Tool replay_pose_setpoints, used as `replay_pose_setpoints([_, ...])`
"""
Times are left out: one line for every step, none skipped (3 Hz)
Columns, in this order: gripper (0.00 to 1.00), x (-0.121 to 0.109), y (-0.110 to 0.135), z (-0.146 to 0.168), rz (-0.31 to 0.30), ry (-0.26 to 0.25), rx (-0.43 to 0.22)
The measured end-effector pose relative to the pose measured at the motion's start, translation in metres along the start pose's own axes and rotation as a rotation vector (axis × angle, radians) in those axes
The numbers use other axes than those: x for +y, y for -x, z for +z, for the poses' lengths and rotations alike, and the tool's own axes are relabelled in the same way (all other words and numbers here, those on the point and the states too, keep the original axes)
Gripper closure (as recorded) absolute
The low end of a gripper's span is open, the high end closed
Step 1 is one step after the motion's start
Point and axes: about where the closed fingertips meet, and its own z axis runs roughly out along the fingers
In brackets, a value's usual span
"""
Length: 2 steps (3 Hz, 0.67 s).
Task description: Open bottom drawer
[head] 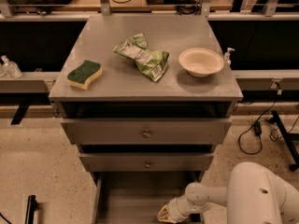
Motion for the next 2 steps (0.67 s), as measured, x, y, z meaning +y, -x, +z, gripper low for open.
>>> replay_pose_setpoints([0.35,0.0000,0.0000,0.0000,0.000,0.000,0.000])
replay_pose_setpoints([0.31,-0.0060,0.0048,0.0001,-0.017,0.013,-0.001])
